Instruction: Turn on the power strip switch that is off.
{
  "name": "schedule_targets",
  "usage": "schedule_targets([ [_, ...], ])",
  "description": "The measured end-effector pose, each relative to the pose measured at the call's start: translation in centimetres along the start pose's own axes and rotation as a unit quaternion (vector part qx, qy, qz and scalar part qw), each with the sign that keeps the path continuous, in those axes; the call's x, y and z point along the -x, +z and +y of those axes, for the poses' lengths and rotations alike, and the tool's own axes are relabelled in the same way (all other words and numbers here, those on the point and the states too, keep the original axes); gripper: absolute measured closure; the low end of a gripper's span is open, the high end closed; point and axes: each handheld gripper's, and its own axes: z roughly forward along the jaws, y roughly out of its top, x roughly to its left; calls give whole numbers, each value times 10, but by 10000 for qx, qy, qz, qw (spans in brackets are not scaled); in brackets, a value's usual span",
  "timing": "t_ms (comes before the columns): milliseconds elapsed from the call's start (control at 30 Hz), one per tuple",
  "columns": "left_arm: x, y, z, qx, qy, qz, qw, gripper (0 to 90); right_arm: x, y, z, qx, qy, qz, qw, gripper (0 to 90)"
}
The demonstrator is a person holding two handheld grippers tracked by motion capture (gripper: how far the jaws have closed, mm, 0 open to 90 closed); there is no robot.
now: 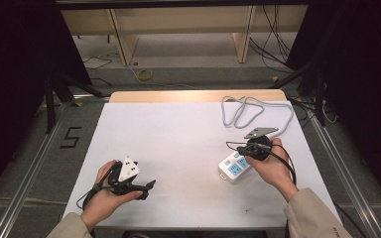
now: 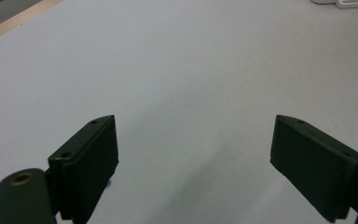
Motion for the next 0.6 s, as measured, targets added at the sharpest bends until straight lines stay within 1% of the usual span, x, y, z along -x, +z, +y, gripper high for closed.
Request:
schedule_targets([
  [600, 0, 0, 0, -7, 43, -7, 10000, 146, 0, 7, 5, -120, 12, 10, 9999, 900],
])
